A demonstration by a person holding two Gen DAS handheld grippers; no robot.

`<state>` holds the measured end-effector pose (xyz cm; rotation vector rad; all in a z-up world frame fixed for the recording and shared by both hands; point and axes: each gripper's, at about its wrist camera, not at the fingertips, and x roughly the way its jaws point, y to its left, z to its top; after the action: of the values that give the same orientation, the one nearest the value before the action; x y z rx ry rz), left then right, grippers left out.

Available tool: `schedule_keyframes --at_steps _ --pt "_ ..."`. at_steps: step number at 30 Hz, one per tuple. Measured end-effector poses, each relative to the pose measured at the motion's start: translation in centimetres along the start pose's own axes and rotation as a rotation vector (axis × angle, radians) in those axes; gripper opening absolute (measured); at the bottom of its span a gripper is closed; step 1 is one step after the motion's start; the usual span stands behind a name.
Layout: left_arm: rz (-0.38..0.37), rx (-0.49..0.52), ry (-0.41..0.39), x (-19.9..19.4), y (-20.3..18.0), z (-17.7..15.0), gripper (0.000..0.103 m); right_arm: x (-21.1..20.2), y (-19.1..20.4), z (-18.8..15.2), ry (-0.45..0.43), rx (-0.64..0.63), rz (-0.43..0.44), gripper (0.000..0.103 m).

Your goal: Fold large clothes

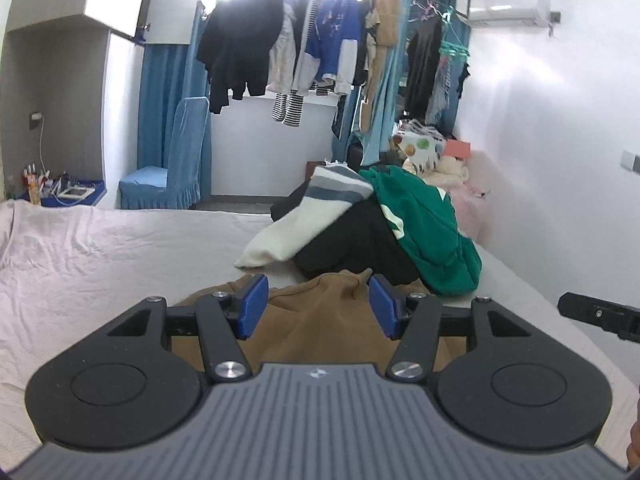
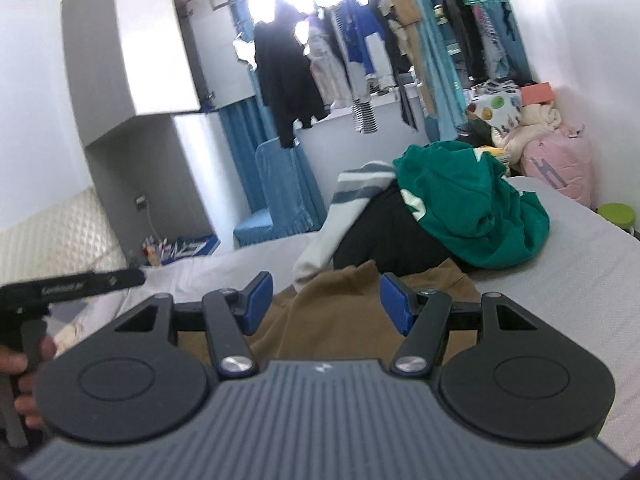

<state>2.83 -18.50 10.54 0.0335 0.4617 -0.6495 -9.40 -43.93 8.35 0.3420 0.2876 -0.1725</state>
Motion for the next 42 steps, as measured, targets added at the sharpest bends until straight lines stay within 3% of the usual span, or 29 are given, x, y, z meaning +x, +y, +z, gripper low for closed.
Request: schedule_keyframes --at_steps 15,28,29,34,37,39,40,42 --pt "-0.003 0.038 0.045 0.8 -2.0 -3.8 0.063 0.9 -0.6 -3.9 0.099 -0.003 -0.064 0.063" --pt "0.002 0.037 0.092 3.0 -2.0 -4.7 0.064 2.3 -0.8 -4.1 0.122 -0.009 -0.087 0.063" --pt "0.002 0.035 0.096 3.2 -2.0 -4.7 0.065 2.4 -0.9 -4.1 0.122 -0.012 -0.091 0.063" --pt "-0.011 0.029 0.093 3.7 -1.9 -4.7 0.089 2.8 -1.2 -4.1 0.126 -0.012 -0.099 0.063" --pt "0.0 0.03 0.093 3.9 -1.7 -4.7 0.096 3.2 -1.6 -4.0 0.127 -0.006 -0.11 0.063" --pt "0.009 0.032 0.093 4.1 -1.7 -4.6 0.097 3.4 -1.9 -3.8 0.127 -0.007 -0.124 0.076" --pt "0.012 0.032 0.093 4.1 -1.6 -4.7 0.098 3.3 -2.0 -3.8 0.119 -0.007 -0.126 0.089" --pt "0.02 0.032 0.095 4.2 -1.6 -4.7 0.1 3.2 -2.0 -3.7 0.113 -0.017 -0.135 0.092"
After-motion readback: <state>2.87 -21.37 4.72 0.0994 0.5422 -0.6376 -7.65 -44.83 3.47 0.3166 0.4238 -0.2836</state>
